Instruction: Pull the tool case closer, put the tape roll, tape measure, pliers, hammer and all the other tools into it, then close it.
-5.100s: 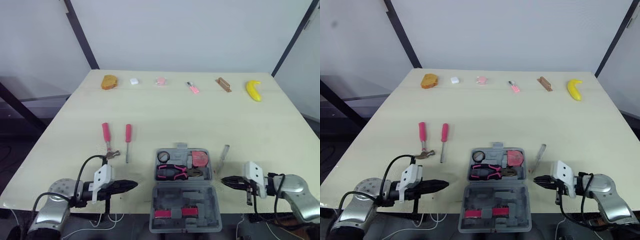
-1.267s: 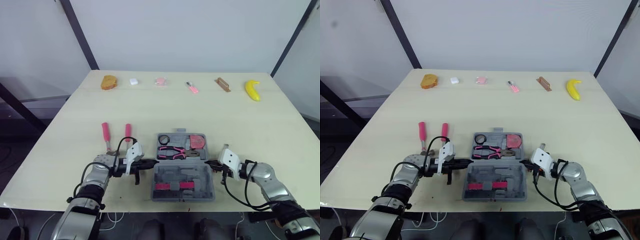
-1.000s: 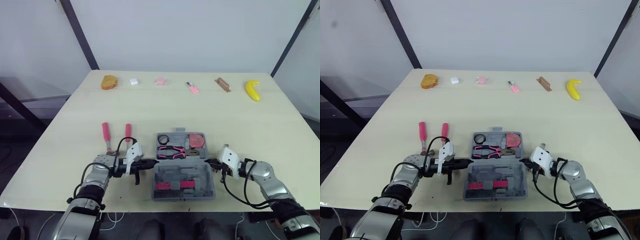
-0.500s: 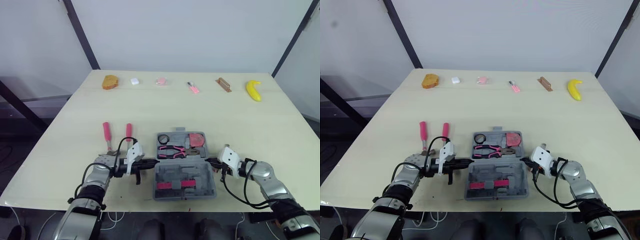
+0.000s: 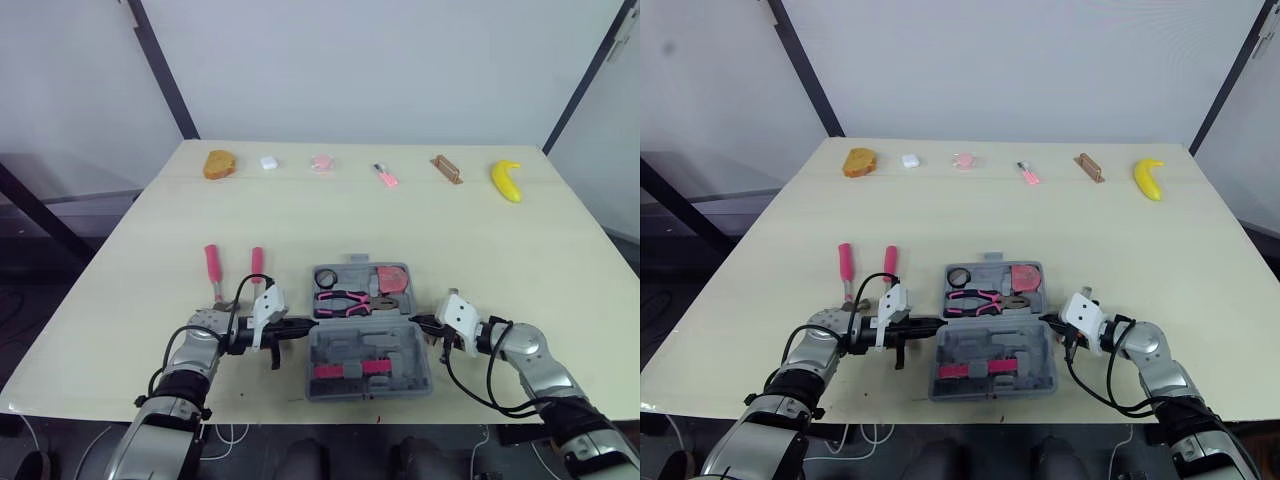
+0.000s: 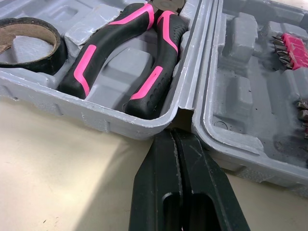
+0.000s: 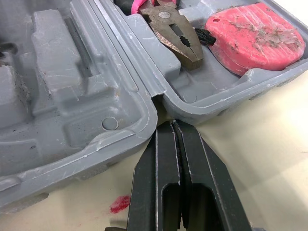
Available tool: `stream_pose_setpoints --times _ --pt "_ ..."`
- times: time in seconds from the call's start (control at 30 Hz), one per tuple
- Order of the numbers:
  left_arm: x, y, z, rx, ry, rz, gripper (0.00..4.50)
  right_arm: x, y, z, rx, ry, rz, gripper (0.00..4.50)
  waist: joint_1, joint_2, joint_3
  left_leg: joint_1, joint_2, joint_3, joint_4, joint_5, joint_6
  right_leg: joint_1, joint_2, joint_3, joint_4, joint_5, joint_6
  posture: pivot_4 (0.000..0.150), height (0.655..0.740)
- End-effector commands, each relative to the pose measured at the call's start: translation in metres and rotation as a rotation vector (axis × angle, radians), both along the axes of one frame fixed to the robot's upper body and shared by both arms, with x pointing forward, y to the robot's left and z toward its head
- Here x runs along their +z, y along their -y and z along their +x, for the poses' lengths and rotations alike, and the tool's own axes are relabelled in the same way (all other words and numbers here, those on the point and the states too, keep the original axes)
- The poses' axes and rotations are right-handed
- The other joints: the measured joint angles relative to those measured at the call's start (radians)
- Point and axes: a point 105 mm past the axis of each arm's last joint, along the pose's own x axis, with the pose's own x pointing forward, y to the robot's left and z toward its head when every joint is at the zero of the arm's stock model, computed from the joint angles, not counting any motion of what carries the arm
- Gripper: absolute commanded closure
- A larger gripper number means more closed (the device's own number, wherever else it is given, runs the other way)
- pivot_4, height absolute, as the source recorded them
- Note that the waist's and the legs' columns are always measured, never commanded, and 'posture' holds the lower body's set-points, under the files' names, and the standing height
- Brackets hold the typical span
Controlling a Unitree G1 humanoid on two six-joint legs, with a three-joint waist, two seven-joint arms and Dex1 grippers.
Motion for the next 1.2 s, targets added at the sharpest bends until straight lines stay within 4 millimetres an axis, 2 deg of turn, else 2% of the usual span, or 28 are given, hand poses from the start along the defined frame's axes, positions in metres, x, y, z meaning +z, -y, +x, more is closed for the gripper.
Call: stream_pose_setpoints --times 0.03,0.6,1.2 --pt "0.001 0.011 0.000 -0.043 0.016 -0.003 4.50 0.015 -0.019 0.001 0.072 0.052 0.035 4.48 0.000 0.000 0.000 0.000 0.000 0.000 0.000 0.000 0.000 0.000 0.000 0.000 0.000 0.000 0.000 0.150 0.7400" --pt "0.001 0.003 -0.003 -0.022 0.025 0.006 4.50 0.010 -0.011 0.000 0.044 0.047 0.003 4.48 0.000 0.000 0.000 0.000 0.000 0.000 0.000 0.000 0.000 0.000 0.000 0.000 0.000 0.000 0.000 0.150 0.7400" --pt "0.001 -0.007 -0.004 0.009 0.029 0.013 4.50 0.017 0.002 0.002 0.028 0.066 -0.011 4.48 0.000 0.000 0.000 0.000 0.000 0.000 0.000 0.000 0.000 0.000 0.000 0.000 -0.001 0.000 0.000 0.150 0.7400"
